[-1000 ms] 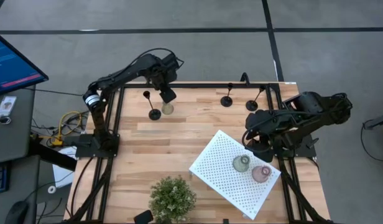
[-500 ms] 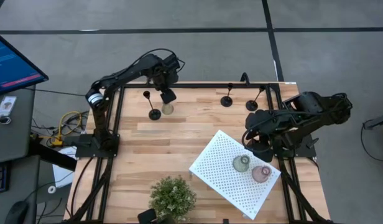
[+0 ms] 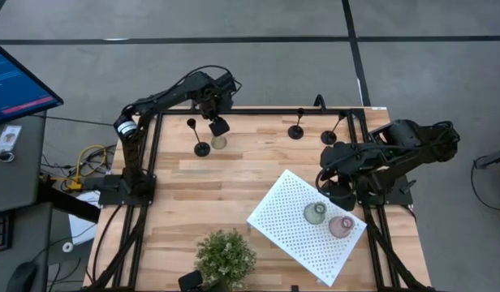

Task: Pick & Place candle stick holders
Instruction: Put the green glass candle holder on the shelf aligned with green glass candle holders

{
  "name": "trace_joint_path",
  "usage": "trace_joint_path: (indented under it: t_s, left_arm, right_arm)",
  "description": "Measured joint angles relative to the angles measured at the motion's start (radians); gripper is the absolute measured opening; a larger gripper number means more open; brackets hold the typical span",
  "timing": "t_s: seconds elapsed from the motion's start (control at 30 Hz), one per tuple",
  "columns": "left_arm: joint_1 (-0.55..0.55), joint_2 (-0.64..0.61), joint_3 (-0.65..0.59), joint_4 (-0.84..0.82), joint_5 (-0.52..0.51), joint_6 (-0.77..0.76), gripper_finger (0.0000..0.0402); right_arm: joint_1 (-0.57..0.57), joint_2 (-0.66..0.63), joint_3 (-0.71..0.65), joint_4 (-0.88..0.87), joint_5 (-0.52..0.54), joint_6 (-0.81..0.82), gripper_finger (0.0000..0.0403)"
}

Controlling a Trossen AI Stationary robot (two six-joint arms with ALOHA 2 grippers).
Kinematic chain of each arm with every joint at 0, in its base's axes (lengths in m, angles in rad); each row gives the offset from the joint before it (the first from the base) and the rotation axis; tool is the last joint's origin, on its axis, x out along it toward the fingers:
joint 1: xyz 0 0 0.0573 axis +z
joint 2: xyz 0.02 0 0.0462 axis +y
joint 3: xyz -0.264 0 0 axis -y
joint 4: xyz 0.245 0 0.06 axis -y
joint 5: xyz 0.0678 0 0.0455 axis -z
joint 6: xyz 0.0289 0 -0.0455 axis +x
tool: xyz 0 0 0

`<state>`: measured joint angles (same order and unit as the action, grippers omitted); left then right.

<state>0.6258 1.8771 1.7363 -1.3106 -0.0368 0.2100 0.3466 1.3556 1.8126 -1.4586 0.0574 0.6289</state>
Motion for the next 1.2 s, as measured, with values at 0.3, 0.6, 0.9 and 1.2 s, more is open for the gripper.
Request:
trace_joint_path:
  t_s: [0.3,0.6,0.9,1.2]
  left_arm:
    - [0.028,0.000,0.000,-0.005,0.012,0.048,0.0226]
    - [0.026,0.000,-0.109,0.046,0.015,0.059,0.0226]
    - [0.029,0.000,-0.136,0.131,0.039,0.044,0.0226]
    - [0.037,-0.001,-0.152,0.169,0.038,0.047,0.0226]
  right_arm:
    - [0.000,0.000,0.000,0.000,0.003,-0.005,0.0179]
    - [0.000,0.000,0.000,0.000,0.022,-0.011,0.0178]
    - [0.000,0.000,0.000,0.000,0.022,-0.018,0.0180]
    - [0.000,0.000,0.000,0.000,0.022,-0.018,0.0178]
